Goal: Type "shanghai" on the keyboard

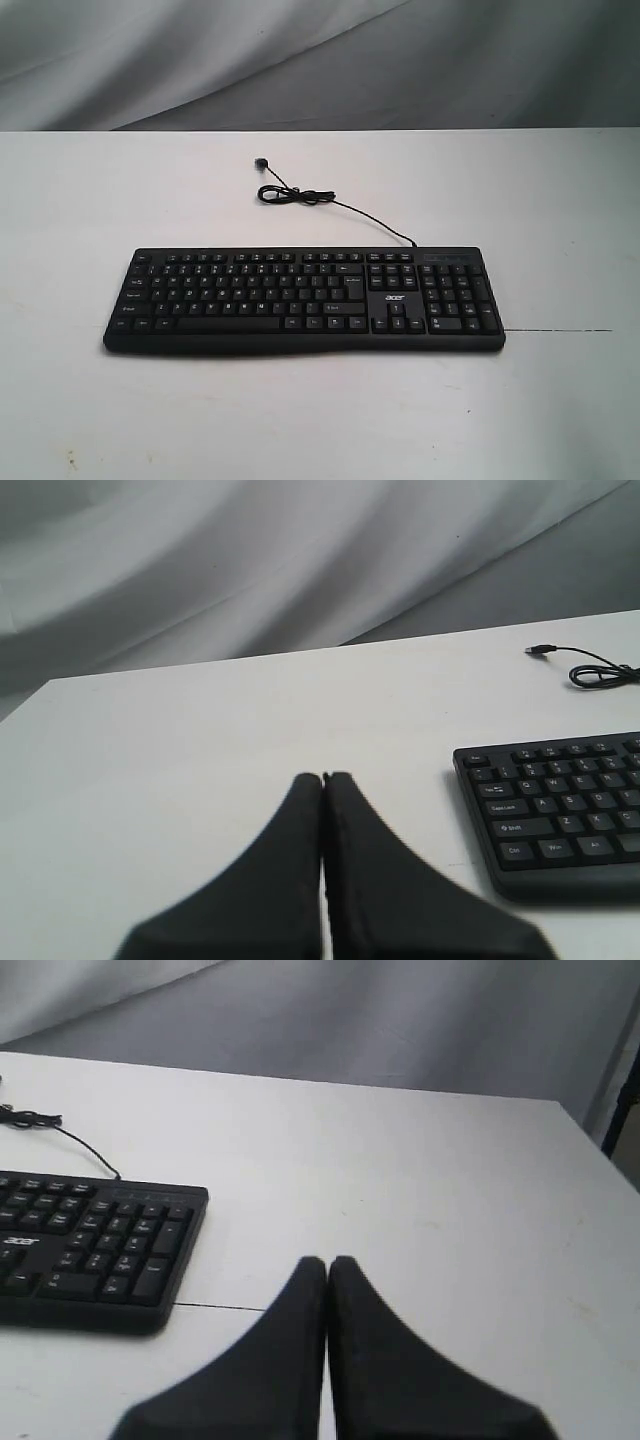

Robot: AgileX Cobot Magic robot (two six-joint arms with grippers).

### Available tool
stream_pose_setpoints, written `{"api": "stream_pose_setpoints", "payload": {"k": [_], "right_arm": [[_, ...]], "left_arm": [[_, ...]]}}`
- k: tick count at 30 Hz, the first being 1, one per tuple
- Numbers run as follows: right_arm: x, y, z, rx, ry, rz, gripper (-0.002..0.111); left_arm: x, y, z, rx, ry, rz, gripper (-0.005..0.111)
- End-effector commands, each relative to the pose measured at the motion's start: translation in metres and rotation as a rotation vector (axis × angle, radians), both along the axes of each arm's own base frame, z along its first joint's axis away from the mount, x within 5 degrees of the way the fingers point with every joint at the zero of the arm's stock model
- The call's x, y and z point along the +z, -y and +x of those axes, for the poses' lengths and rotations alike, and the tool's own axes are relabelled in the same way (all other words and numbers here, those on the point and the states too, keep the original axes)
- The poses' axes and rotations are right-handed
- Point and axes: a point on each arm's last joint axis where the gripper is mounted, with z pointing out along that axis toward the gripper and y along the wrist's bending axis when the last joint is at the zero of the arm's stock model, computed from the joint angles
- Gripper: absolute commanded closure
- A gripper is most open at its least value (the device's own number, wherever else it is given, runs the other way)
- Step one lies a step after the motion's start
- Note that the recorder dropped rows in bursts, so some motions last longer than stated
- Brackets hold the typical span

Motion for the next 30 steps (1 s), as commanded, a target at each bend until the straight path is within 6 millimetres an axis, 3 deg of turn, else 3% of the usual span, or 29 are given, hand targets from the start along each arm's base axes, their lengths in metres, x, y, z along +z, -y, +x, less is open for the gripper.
{"api": "stream_pose_setpoints", "payload": {"k": [1, 4, 5, 10, 13, 19, 23, 26, 30], "right_arm": [[0.02, -0.003, -0.004, 0.014, 0.015, 0.066, 0.108], [0.047, -0.003, -0.008, 0.018, 0.064, 0.061, 0.108], [0.068, -0.003, -0.008, 0.018, 0.091, 0.055, 0.108], [0.145, -0.003, 0.018, 0.022, 0.097, 0.072, 0.108], [0.167, -0.004, 0.033, 0.025, 0.085, 0.088, 0.108], [0.157, -0.008, 0.046, 0.061, -0.039, 0.112, 0.108], [0.14, -0.022, 0.071, 0.144, -0.204, 0.148, 0.108], [0.125, -0.04, 0.088, 0.23, -0.346, 0.149, 0.108], [0.113, -0.08, 0.117, 0.397, -0.504, 0.061, 0.108]], "left_arm": [[0.0, 0.001, 0.0, -0.008, 0.01, -0.005, 0.107], [0.0, 0.001, 0.0, -0.008, 0.01, -0.005, 0.107], [0.0, 0.001, 0.0, -0.008, 0.01, -0.005, 0.107], [0.0, 0.001, 0.0, -0.008, 0.01, -0.005, 0.107], [0.0, 0.001, 0.0, -0.008, 0.01, -0.005, 0.107], [0.0, 0.001, 0.0, -0.008, 0.01, -0.005, 0.107], [0.0, 0.001, 0.0, -0.008, 0.01, -0.005, 0.107], [0.0, 0.001, 0.0, -0.008, 0.01, -0.005, 0.107], [0.0, 0.001, 0.0, -0.008, 0.01, -0.005, 0.107]]}}
